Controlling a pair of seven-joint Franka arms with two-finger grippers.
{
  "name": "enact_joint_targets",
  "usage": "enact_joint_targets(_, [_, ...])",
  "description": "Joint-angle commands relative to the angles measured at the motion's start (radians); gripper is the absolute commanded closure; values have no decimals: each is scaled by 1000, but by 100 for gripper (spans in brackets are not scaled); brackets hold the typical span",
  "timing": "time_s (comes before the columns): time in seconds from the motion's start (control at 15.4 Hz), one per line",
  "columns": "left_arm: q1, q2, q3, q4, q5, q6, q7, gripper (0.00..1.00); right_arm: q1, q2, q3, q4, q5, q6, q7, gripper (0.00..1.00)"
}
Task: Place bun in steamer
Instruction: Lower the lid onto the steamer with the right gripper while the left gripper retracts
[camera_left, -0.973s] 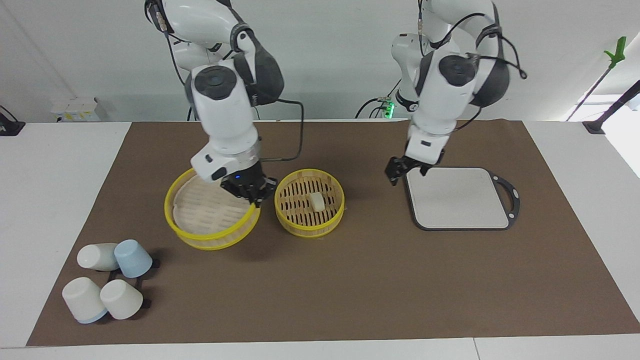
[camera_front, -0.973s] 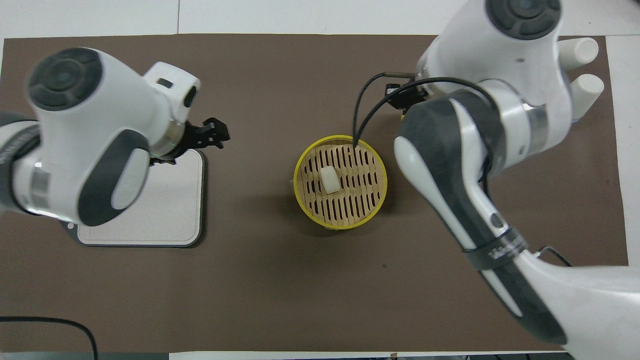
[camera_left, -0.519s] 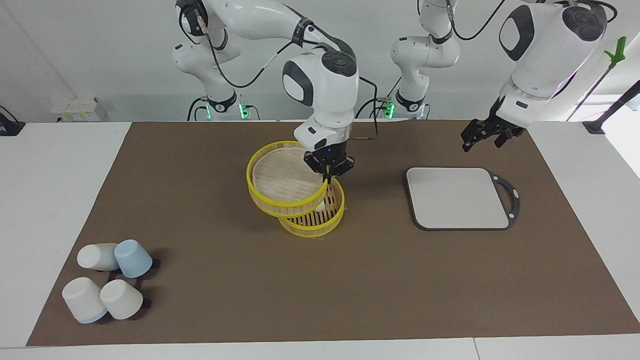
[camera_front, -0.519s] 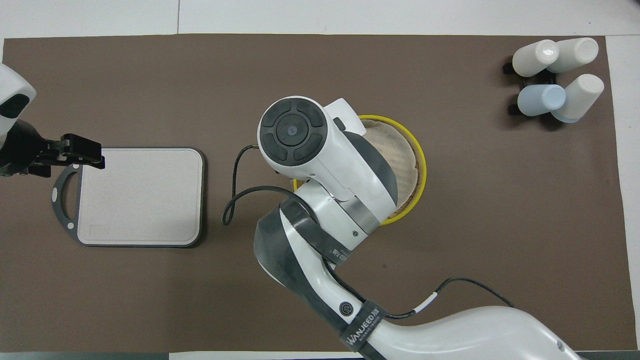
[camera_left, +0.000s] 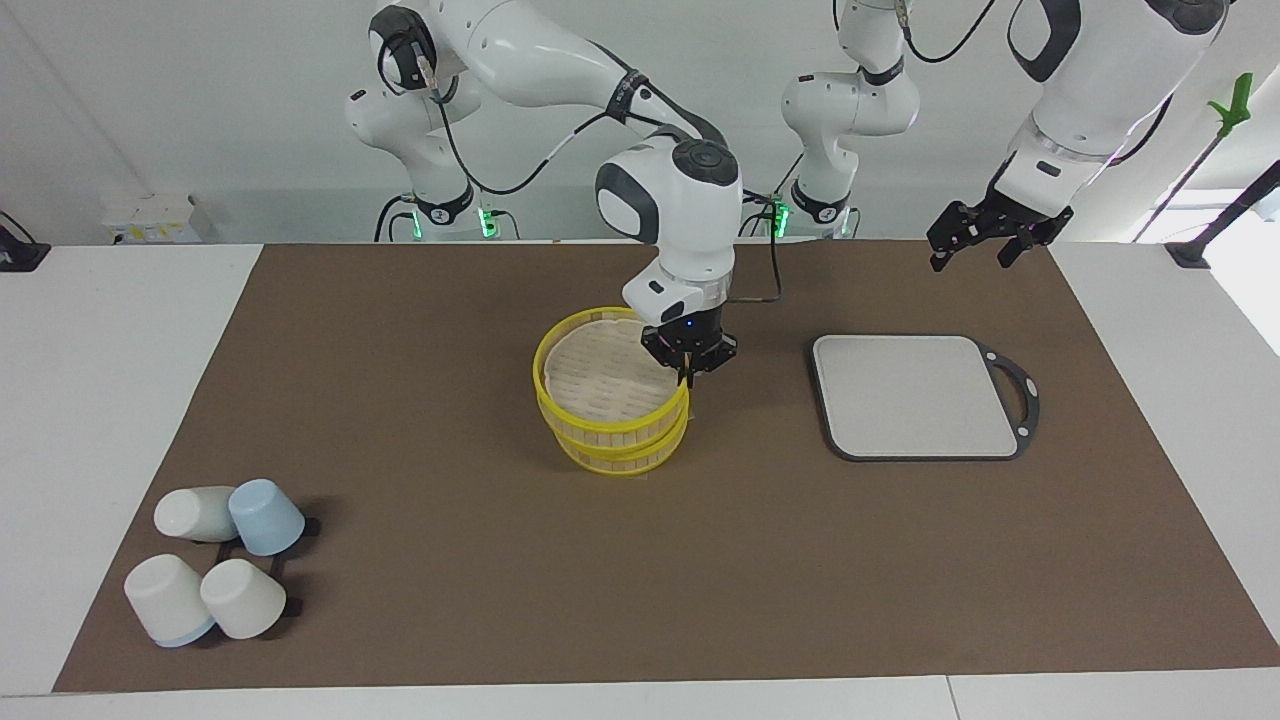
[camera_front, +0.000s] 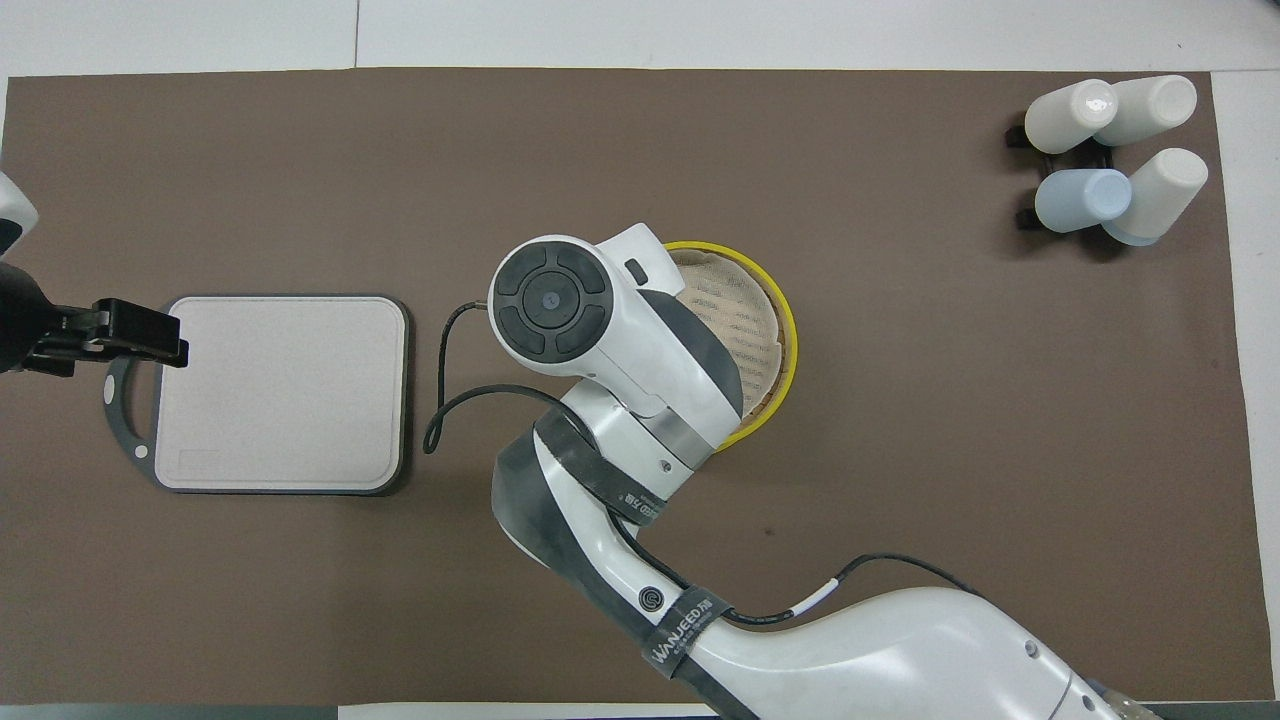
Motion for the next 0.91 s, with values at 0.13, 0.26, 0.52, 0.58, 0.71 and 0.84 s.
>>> enact_joint_targets(0.13, [-18,-15,6,1,21,-29,11,0,2,-45,-2,-102,-19,42,25,100])
enact_joint_targets(0.26, [-34,-13,15,3,19,-29,11,0,2,-53,-2,-115,-20,46,23,100])
enact_joint_targets(0.52, [-77,-9,64,4,18,-27,10,0,14,-51,-2,-95,-7,34,28,100])
enact_joint_targets(0.58, [-76,-9,62,4,16,-27,10,0,19,-51,-2,-79,-5,31,28,100])
enact_joint_targets(0.71, [-67,-16,56,6,15,-26,11,0,21,-48,-2,-75,-3,42,29,100])
enact_joint_targets(0.84, [-67,-18,58,6,15,-21,11,0,21,-48,-1,-75,-3,43,28,100])
